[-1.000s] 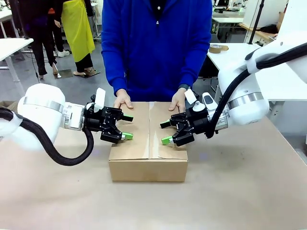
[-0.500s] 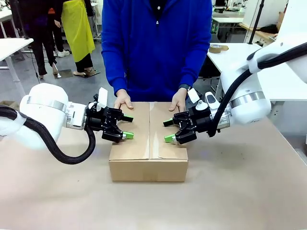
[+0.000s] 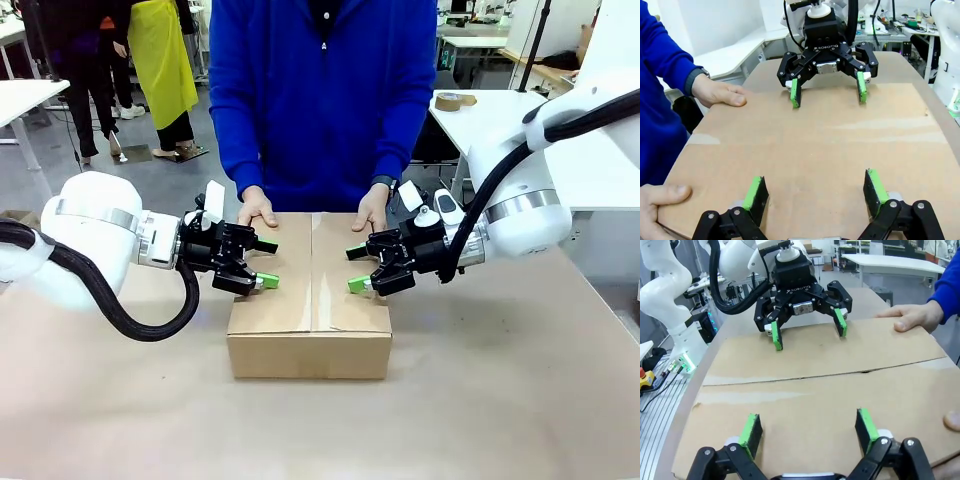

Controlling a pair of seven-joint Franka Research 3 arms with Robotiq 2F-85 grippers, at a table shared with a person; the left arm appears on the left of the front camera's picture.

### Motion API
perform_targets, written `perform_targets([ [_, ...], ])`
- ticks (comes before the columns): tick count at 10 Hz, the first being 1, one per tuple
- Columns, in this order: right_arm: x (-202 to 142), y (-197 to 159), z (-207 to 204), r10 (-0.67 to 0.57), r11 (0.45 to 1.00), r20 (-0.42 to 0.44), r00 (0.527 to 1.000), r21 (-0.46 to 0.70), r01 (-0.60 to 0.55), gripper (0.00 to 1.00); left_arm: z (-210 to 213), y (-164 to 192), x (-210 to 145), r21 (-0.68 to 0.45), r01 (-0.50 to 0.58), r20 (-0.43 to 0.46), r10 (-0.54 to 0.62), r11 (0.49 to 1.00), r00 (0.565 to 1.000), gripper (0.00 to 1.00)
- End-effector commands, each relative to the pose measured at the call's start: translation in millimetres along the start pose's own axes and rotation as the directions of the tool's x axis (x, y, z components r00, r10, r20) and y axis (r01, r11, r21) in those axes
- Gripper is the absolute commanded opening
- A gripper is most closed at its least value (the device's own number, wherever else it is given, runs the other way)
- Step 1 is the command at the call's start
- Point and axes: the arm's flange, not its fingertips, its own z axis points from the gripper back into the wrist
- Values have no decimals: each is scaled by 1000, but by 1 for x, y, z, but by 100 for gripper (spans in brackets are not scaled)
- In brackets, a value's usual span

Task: Pack the gift set into the box.
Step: Press and hold the closed box until the human finishes sealing it.

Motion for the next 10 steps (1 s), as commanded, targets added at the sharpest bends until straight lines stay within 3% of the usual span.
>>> perform_targets([
  [1, -2, 0, -2, -3, 1000, -7, 1000, -1, 3, 100, -1, -1, -3, 0, 2, -6, -2, 1000, 1000, 100],
  [10, -2, 0, -2, -3, 1000, -7, 1000, -1, 3, 100, -1, -1, -3, 0, 2, -6, -2, 1000, 1000, 100],
])
